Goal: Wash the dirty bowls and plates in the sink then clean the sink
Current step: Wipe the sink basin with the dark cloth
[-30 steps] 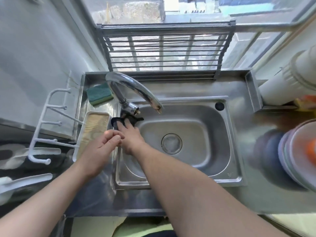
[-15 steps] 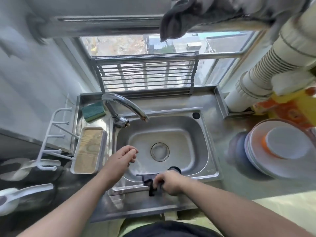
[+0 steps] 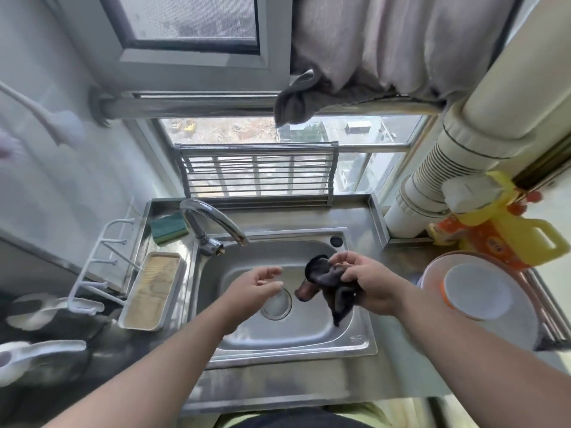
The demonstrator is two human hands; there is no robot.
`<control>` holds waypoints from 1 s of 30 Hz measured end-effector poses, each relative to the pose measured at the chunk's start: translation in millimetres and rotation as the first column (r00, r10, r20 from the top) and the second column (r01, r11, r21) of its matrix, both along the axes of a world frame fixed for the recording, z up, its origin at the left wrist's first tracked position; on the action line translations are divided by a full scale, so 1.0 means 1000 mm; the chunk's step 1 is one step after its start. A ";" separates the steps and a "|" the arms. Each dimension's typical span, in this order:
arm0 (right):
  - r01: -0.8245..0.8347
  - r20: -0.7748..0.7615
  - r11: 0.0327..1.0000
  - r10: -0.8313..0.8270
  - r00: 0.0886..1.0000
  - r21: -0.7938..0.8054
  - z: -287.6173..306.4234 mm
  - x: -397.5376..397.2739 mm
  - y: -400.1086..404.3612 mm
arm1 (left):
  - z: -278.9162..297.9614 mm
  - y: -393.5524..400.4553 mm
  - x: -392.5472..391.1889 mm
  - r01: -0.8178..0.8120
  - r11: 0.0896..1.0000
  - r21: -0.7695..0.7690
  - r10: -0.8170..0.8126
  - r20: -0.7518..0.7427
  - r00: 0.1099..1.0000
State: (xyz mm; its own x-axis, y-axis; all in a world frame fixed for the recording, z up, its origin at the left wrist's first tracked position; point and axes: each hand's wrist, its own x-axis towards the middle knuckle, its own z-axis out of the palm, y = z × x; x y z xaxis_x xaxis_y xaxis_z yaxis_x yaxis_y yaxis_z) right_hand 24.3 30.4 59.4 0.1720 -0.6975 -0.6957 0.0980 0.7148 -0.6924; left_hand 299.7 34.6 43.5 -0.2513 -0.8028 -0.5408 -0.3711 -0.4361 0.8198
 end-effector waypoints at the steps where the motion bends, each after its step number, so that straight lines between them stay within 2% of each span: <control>1: 0.036 0.137 0.999 -0.036 0.990 0.006 0.017 0.003 -0.004 | 0.009 -0.006 -0.009 0.001 1.000 0.002 -0.001 -0.049 0.999; 3: 0.037 0.367 0.999 -0.027 0.930 -0.020 0.045 0.003 -0.010 | 0.026 -0.016 -0.024 0.024 1.000 0.001 -0.024 -0.211 0.977; 5: 0.037 0.537 0.998 -0.006 0.844 -0.046 0.060 0.000 -0.016 | 0.041 -0.022 -0.034 0.048 0.999 0.021 -0.035 -0.404 0.914; 7: 0.046 0.580 0.999 -0.029 0.814 -0.014 0.066 0.001 -0.018 | 0.051 -0.028 -0.041 0.023 0.990 0.142 0.058 -0.544 0.837; 9: -0.002 0.623 1.000 -0.017 0.782 0.031 0.057 0.010 -0.016 | 0.055 -0.029 -0.049 -0.025 0.975 0.220 0.148 -0.564 0.812; 11: -0.066 0.666 0.994 -0.006 0.746 0.084 0.039 0.022 -0.008 | 0.054 -0.028 -0.055 -0.131 0.955 0.264 0.252 -0.501 0.828; 13: -0.004 0.601 0.980 -0.119 0.791 0.199 0.017 0.026 -0.003 | 0.047 -0.028 -0.053 -0.192 0.915 0.355 0.355 -0.481 0.801; 16: 0.134 0.647 0.928 -0.341 0.682 0.348 0.003 0.021 0.002 | 0.037 -0.028 -0.034 -0.267 0.861 0.432 0.475 -0.499 0.725; 17: 0.157 0.642 0.930 -0.345 0.685 0.333 0.003 0.020 0.003 | 0.036 -0.028 -0.028 -0.278 0.858 0.432 0.485 -0.503 0.715; 19: 0.152 0.563 0.967 -0.243 0.790 0.205 0.009 0.017 0.005 | 0.034 -0.024 -0.022 -0.293 0.859 0.421 0.485 -0.483 0.729; 21: 0.014 0.367 1.000 -0.013 0.930 -0.002 0.006 0.016 0.002 | 0.033 -0.020 -0.021 -0.313 0.865 0.392 0.476 -0.446 0.758; 23: -0.074 0.118 0.996 0.078 0.990 -0.040 0.001 0.017 0.003 | 0.030 -0.017 -0.024 -0.391 0.841 0.374 0.522 -0.377 0.765; 24: -0.055 0.029 0.998 0.056 0.998 -0.024 -0.001 0.016 0.005 | 0.027 -0.017 -0.025 -0.438 0.812 0.386 0.567 -0.341 0.750; 26: 0.038 -0.027 0.999 -0.037 0.999 0.032 -0.004 0.015 0.009 | 0.025 -0.015 -0.025 -0.491 0.769 0.409 0.621 -0.296 0.726; 30: 0.326 -0.069 0.927 -0.319 0.945 0.188 -0.015 0.012 0.013 | 0.018 -0.007 -0.023 -0.470 0.793 0.387 0.585 -0.271 0.764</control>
State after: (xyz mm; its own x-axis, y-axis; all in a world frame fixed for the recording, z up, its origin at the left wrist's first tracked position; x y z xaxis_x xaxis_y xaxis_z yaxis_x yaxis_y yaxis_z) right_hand 36.8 43.1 44.3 -0.0681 -0.5619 -0.8244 0.3227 0.7695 -0.5512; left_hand 276.5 27.5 61.1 -0.0537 -0.6929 -0.7191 0.2837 -0.7010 0.6543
